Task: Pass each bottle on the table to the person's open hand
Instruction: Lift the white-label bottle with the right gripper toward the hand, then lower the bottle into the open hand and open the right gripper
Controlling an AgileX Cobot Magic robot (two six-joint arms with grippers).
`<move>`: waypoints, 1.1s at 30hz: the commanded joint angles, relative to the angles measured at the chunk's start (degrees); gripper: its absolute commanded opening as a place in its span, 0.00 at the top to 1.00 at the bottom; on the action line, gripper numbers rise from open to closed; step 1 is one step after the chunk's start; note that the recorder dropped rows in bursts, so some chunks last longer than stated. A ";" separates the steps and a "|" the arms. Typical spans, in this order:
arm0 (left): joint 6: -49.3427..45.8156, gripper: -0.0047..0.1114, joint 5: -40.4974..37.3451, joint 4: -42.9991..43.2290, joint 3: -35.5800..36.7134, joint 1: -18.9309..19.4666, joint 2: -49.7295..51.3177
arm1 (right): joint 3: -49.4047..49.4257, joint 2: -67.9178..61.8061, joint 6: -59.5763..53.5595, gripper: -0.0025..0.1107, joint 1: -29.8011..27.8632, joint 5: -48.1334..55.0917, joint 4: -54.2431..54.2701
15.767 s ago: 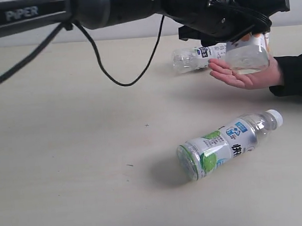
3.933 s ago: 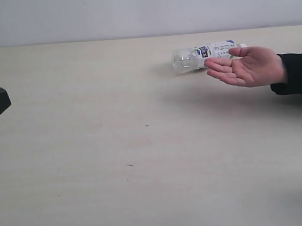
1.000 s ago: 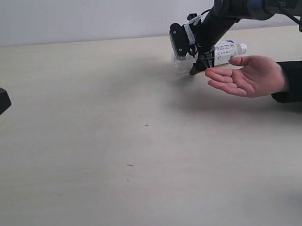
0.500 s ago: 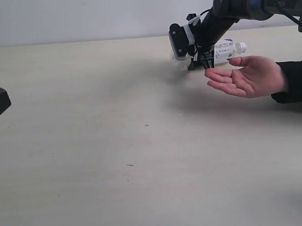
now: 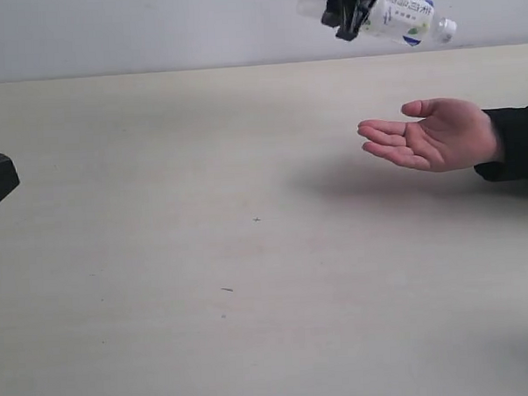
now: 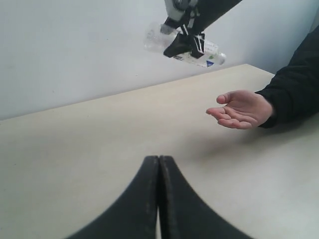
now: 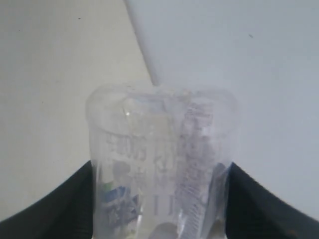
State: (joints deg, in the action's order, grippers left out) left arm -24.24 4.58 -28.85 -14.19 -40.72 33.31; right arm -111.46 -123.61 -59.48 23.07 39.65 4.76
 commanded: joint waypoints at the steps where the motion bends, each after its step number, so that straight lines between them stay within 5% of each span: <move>1: 0.37 0.96 0.35 0.29 0.29 0.10 -0.34 | -0.43 4.98 25.98 0.98 0.23 7.23 -8.93; 12: 0.37 0.96 0.35 0.29 0.29 0.10 -0.34 | -0.43 9.07 54.12 0.98 0.23 30.31 -11.09; 19: 0.37 0.96 0.35 0.29 0.29 0.10 -0.34 | 4.86 9.53 65.34 0.98 0.23 30.31 -1.76; 33: 0.37 0.96 0.35 0.29 0.29 0.10 -0.34 | 15.24 9.63 73.72 0.98 0.23 22.31 -14.10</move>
State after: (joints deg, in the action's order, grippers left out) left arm -24.24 4.58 -28.85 -14.19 -40.72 33.31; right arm -97.04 -114.70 12.43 23.16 63.55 -6.79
